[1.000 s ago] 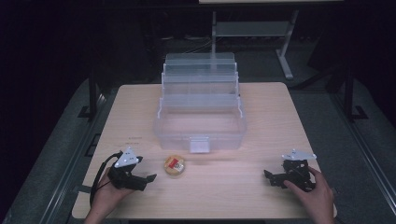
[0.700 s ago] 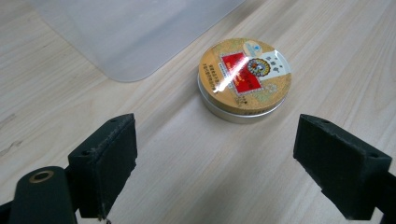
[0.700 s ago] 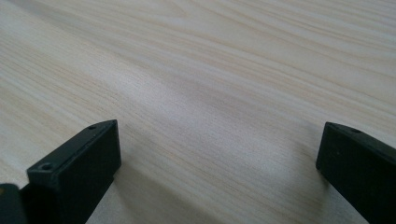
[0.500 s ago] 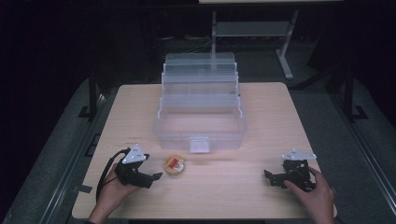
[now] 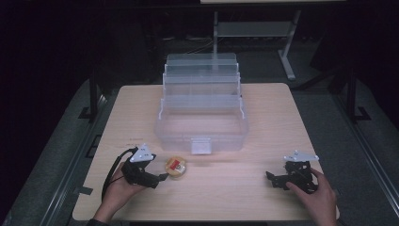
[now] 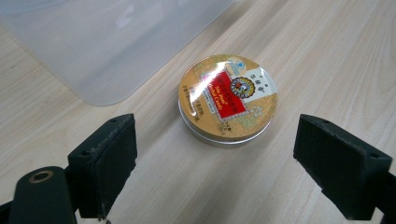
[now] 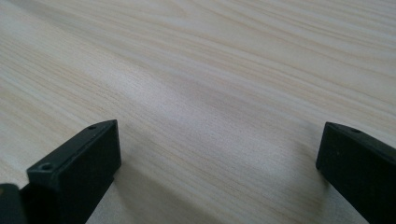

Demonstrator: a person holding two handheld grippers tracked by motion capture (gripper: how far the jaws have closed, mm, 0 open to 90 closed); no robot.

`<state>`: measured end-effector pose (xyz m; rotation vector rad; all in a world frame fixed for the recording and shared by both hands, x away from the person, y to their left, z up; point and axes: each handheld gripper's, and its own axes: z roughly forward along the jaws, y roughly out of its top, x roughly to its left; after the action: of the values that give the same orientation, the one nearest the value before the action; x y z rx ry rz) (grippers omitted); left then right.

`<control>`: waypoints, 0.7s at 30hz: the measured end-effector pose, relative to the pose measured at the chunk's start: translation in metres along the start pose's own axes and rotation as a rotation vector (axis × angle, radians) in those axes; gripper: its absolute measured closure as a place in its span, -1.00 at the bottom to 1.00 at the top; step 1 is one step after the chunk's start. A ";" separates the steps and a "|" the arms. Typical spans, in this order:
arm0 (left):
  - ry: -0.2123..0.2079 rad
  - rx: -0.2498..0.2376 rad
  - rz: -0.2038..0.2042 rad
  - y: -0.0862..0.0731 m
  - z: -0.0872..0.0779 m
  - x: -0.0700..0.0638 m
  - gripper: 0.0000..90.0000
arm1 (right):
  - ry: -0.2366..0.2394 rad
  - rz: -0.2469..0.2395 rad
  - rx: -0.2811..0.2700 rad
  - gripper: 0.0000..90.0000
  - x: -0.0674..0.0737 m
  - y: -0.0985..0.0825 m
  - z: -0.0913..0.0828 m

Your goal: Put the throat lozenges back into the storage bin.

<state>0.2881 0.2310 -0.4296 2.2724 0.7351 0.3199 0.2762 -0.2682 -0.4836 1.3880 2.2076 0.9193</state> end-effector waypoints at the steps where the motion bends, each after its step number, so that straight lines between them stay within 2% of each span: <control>1: -0.002 -0.001 0.002 0.001 0.001 -0.001 -0.72 | 0.000 0.000 0.000 -1.00 0.000 0.000 0.000; 17: -0.032 0.028 0.009 0.012 0.011 -0.001 -0.72 | -0.001 0.001 0.000 -1.00 0.000 0.000 0.000; 21: -0.038 0.049 0.014 0.016 0.015 -0.002 -0.72 | -0.001 0.001 0.000 -1.00 0.000 0.000 0.000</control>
<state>0.2999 0.2123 -0.4293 2.3244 0.7144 0.2669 0.2762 -0.2680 -0.4836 1.3894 2.2066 0.9188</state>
